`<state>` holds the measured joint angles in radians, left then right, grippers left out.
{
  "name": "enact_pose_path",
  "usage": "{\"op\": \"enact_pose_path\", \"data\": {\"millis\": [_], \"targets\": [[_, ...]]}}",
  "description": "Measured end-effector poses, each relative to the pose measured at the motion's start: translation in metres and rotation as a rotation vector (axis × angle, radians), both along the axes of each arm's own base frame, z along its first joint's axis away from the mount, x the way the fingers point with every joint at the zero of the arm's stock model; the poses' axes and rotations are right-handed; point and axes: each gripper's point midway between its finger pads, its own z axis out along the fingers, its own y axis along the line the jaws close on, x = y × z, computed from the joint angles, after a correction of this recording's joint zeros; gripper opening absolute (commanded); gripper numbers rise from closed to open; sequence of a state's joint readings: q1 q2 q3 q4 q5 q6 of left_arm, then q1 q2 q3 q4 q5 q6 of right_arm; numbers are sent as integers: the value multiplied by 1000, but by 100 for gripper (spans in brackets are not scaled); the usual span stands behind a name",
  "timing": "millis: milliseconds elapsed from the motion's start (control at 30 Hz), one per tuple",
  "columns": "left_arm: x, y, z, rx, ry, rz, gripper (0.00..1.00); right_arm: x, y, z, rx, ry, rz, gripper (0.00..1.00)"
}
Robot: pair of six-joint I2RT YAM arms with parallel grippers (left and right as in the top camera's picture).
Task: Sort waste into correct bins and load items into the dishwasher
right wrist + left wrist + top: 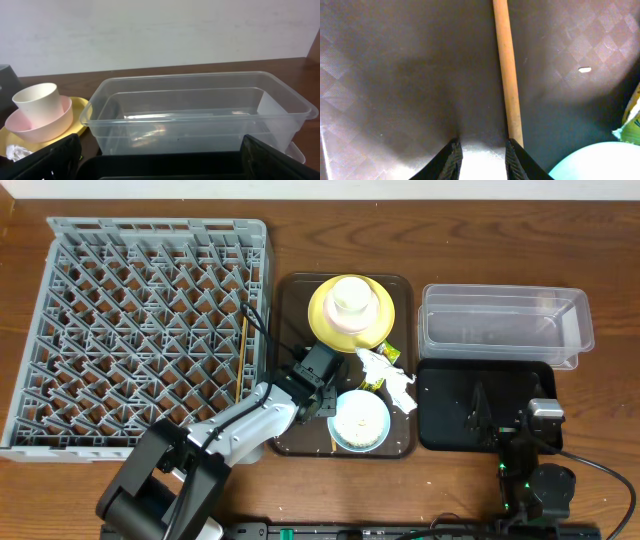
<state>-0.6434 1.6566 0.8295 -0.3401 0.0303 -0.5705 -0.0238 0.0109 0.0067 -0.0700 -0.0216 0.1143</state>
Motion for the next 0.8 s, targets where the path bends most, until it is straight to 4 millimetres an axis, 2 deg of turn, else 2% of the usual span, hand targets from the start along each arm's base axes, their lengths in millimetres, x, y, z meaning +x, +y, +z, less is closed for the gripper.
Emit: {"op": "enact_pose_path", "data": {"millis": [167,400,633,800], "targets": [[3,0,6,-12,-18,31,34,0,0,0,0,0,0,99],[13,-4,34,-72,-94,66,35,0,0,0,0,0,0,99],[20,-1,35,-55,-132,111,34,0,0,0,0,0,0,99],[26,-9,24,-42,-157,114,34,0,0,0,0,0,0,99]]}}
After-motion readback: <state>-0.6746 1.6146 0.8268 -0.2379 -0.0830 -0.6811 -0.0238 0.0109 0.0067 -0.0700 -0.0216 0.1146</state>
